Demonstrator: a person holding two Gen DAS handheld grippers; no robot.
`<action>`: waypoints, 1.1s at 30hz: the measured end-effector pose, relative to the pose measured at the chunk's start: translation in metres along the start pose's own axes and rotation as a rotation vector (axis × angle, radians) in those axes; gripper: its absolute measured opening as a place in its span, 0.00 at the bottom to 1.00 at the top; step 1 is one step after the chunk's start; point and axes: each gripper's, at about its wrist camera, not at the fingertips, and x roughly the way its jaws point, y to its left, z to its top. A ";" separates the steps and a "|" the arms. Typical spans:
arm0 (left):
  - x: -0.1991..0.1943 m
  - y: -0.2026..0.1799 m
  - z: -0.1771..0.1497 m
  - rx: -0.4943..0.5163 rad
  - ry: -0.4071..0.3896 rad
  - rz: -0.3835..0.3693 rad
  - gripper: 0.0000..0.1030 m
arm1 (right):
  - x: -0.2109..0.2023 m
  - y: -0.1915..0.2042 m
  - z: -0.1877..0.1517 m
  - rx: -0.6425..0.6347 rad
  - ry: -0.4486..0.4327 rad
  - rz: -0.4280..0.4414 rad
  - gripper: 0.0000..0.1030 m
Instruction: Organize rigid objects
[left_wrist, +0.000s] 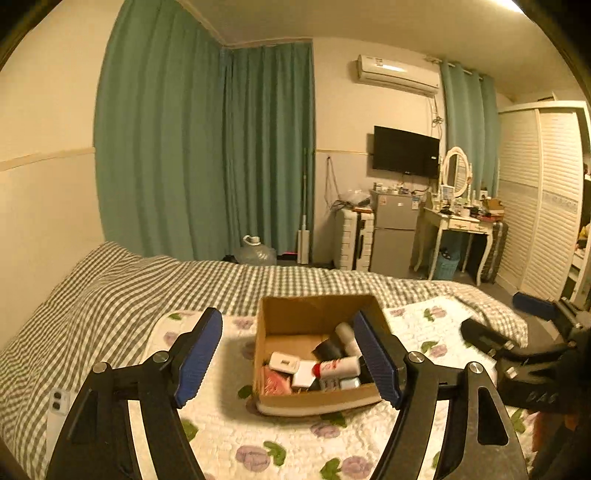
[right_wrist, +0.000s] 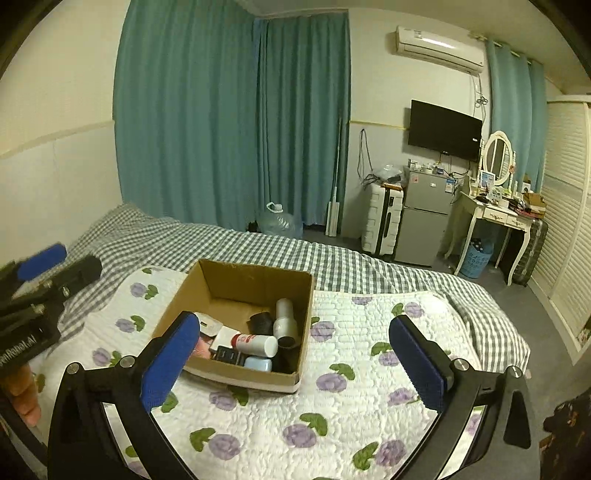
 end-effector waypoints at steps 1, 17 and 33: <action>-0.001 0.001 -0.008 -0.003 -0.002 0.016 0.74 | -0.002 0.002 -0.005 0.005 -0.011 0.003 1.00; 0.004 0.005 -0.067 0.029 0.054 -0.003 0.74 | 0.007 0.021 -0.065 -0.009 -0.058 -0.026 1.00; 0.005 0.008 -0.068 0.010 0.063 -0.001 0.74 | 0.012 0.021 -0.075 -0.001 -0.033 -0.024 1.00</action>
